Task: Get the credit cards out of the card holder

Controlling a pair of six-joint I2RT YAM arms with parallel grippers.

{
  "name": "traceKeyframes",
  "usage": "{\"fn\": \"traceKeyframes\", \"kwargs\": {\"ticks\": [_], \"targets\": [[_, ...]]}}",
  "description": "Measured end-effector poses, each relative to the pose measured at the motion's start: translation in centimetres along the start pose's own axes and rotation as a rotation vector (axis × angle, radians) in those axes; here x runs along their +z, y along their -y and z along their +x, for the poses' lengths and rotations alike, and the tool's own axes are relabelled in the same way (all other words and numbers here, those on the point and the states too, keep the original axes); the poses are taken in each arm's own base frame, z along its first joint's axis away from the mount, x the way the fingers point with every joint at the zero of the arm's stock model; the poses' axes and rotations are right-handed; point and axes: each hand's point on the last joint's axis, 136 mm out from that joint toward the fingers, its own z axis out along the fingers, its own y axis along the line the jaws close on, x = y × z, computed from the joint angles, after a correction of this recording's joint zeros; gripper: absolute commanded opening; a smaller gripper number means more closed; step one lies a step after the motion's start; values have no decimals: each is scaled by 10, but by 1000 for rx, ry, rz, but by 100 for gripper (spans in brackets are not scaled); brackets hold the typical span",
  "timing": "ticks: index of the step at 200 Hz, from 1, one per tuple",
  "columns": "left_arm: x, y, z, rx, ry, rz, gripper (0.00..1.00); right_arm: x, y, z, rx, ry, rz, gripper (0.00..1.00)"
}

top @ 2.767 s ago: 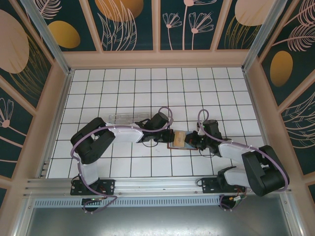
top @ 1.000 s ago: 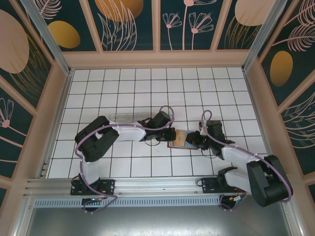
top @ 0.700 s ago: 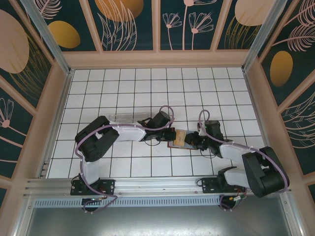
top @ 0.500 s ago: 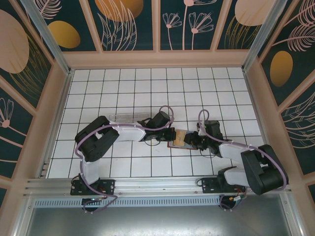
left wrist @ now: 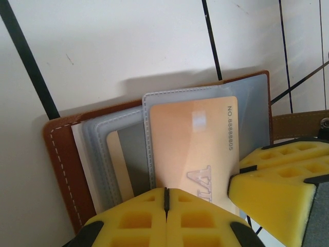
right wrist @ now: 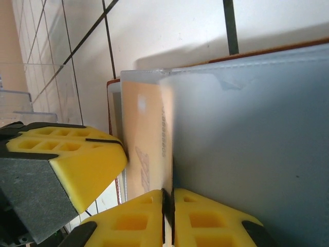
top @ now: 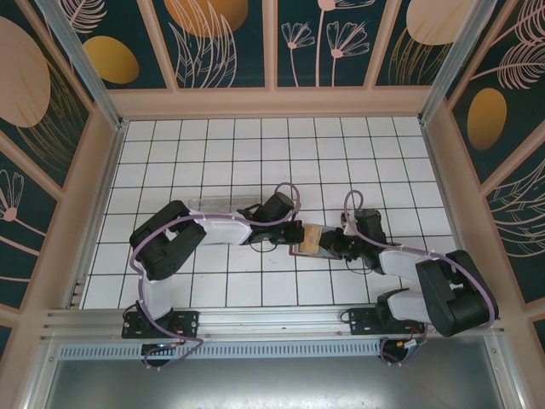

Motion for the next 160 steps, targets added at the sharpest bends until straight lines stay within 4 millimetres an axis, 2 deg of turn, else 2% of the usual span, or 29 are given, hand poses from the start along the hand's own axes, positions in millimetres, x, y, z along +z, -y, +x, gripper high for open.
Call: {"fn": "traceKeyframes", "kwargs": {"ticks": [54, 160], "targets": [[1, 1, 0, 2, -1, 8, 0, -4, 1, 3, 34, 3, -56, 17], [2, 2, 0, 3, -2, 14, 0, -7, 3, 7, 55, -13, -98, 13]]}}
